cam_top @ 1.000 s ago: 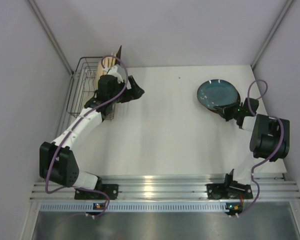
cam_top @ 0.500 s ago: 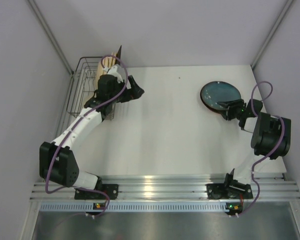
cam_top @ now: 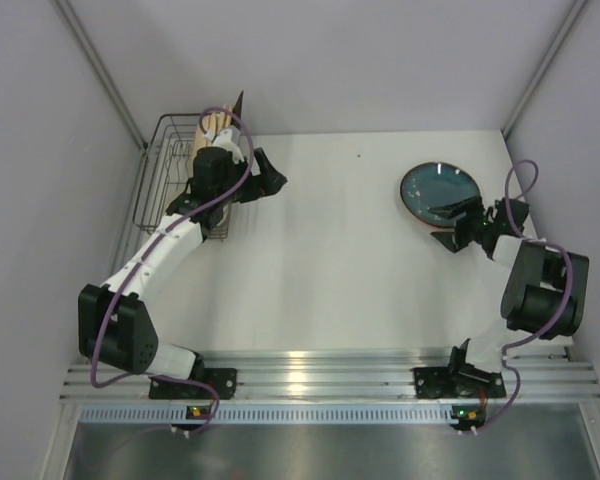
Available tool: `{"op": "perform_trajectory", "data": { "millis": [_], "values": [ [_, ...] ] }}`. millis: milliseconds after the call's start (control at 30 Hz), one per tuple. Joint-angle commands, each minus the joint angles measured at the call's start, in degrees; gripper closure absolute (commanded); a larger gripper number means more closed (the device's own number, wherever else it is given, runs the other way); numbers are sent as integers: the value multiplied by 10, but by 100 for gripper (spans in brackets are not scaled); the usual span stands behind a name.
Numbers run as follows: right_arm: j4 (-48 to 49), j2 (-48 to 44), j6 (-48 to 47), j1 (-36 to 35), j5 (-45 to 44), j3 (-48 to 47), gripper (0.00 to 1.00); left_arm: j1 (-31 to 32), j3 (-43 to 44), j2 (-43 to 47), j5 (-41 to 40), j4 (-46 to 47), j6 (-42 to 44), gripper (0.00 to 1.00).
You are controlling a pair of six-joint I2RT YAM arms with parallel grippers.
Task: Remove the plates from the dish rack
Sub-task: Place the plate on the table
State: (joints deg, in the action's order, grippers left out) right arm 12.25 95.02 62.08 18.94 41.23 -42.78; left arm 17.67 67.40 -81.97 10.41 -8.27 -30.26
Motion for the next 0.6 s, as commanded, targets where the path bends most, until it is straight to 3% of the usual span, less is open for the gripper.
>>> {"op": "perform_trajectory", "data": {
  "millis": [0, 133, 367, 567],
  "values": [
    [-95, -63, -74, 4, -10, -10, 29, -4, 24, 10, 0, 4, 6, 1],
    [-146, -113, -152, -12, -46, -43, 35, -4, 26, 9, -4, 4, 6, 1],
    [-289, -48, -311, -127, -158, -215, 100, -6, 22, 11, -6, 5, 4, 3],
    [-349, 55, -378, -216, -247, -347, 100, -11, 10, 29, -21, 0, 11, 4]
  ]
}}
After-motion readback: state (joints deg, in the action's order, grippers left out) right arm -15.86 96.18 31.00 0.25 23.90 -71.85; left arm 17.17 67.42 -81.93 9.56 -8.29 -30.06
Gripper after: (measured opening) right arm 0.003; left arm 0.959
